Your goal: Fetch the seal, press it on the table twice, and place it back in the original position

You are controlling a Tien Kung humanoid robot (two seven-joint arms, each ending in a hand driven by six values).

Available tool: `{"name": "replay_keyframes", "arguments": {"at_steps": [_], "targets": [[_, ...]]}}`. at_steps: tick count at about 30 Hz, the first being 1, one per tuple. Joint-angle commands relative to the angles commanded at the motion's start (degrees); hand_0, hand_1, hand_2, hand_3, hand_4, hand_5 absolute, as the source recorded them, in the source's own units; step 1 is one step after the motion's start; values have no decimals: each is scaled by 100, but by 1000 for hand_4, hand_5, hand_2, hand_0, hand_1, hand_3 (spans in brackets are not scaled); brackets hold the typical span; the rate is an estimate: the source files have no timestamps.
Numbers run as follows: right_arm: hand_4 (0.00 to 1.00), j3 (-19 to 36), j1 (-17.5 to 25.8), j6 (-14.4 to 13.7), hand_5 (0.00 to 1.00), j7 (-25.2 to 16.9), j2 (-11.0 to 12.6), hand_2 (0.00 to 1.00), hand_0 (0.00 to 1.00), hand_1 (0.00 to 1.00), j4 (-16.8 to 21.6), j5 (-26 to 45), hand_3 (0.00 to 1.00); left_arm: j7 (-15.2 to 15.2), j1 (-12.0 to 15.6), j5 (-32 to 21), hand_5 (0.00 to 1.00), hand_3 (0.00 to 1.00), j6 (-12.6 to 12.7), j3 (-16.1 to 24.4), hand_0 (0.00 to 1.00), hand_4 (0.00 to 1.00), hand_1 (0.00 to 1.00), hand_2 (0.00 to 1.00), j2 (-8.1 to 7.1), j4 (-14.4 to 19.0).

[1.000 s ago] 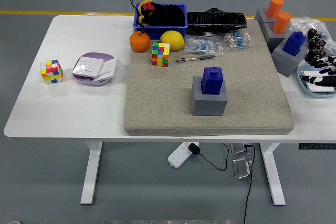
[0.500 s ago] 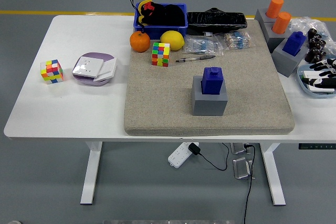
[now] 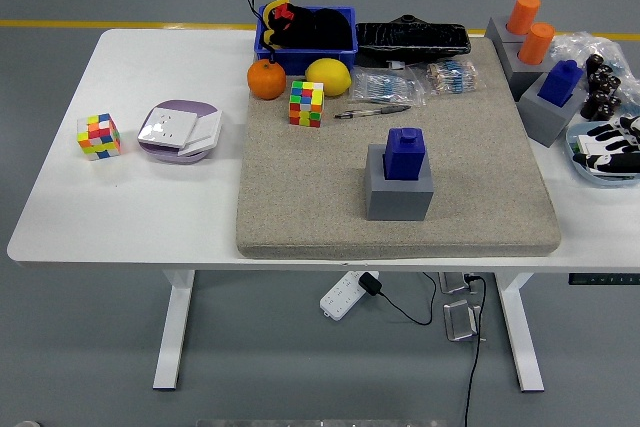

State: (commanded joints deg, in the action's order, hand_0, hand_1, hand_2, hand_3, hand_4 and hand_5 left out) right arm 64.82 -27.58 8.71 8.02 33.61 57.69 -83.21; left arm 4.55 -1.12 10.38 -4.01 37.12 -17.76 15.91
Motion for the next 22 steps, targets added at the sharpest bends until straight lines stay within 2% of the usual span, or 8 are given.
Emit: {"name": "replay_keyframes", "arguments": {"at_steps": [22], "targets": [[874,6,6,-4,380,0,2,760,836,765,9,0,736,-2,23,-2,493,834,11,18,862,820,830,805,22,-4]]}}
